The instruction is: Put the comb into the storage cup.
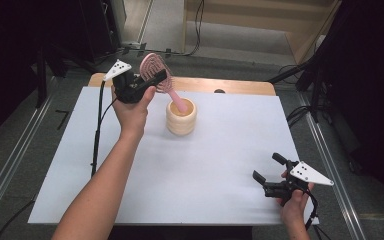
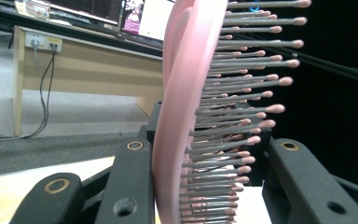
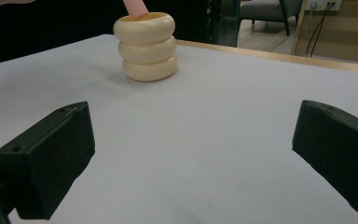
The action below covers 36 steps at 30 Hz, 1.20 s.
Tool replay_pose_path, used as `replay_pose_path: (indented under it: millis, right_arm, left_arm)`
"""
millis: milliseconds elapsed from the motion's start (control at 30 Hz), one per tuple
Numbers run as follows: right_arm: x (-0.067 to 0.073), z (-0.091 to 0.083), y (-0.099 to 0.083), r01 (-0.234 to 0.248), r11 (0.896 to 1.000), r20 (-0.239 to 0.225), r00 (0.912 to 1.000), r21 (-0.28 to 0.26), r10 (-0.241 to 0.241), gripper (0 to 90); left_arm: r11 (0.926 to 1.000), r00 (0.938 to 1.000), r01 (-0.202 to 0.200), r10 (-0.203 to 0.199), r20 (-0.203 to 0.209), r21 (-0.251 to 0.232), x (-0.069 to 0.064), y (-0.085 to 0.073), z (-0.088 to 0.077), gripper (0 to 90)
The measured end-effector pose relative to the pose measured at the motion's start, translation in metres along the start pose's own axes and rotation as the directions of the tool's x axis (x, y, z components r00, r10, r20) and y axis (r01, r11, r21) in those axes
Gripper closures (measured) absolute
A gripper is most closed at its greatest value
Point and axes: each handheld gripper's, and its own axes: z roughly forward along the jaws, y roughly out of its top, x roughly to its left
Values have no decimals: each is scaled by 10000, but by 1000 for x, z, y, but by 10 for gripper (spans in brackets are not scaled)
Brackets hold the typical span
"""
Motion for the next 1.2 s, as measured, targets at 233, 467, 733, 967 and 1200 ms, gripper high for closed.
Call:
replay_pose_path:
  millis: [233, 467, 733, 967, 1200]
  right_arm:
    - [0, 0, 0, -37, 10000, 58, 10000, -44, 37, 0]
    - [-1, -2, 0, -117, 9998, 170, 9998, -145, 120, 0]
    - [-2, -1, -1, -100, 9999, 159, 9998, -98, 101, 0]
    - [-1, 0, -1, -133, 9999, 143, 9998, -84, 134, 0]
    - [-2, 0, -1, -166, 9999, 151, 9997, -44, 167, 0]
  left_arm:
    - [9995, 9999, 0, 5, -159, 325, 3, -10, 7, 650]
    - [9984, 9994, 170, -153, -318, 543, 7, -23, 14, 650]
    - [9967, 9992, 142, -113, -371, 801, 9, -32, 18, 649]
    - [9950, 9991, 230, -195, -367, 976, 11, -39, 21, 649]
    - [9937, 9988, 356, -318, -374, 1062, 12, -47, 23, 649]
